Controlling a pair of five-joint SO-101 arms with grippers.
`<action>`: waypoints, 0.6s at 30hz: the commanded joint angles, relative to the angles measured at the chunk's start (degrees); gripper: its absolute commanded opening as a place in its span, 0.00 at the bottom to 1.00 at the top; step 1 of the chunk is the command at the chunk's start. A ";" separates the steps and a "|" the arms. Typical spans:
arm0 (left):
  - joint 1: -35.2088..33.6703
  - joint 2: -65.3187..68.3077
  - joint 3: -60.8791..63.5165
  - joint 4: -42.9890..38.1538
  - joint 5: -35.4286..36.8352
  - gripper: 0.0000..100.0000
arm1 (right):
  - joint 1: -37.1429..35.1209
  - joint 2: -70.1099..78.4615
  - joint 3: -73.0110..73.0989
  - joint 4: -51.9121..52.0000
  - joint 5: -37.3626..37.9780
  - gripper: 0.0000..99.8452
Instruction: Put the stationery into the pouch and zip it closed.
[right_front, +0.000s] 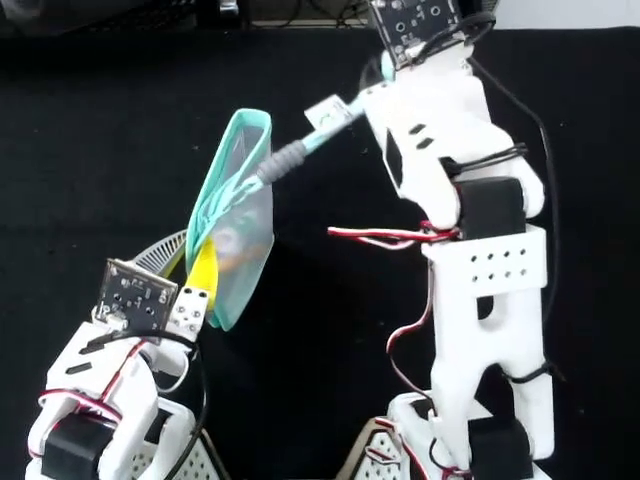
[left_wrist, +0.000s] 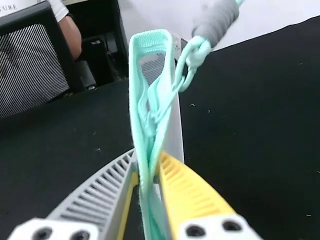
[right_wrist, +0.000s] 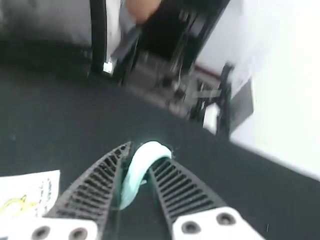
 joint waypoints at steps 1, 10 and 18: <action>-3.12 0.35 0.84 2.37 -0.35 0.03 | 3.08 -0.75 -0.66 -9.41 0.35 0.01; -2.68 0.35 0.84 2.46 -0.18 0.03 | 3.08 2.86 -2.59 -25.58 0.70 0.01; -2.68 0.35 1.80 2.20 -0.18 0.03 | 1.14 9.54 -11.74 -19.69 0.62 0.01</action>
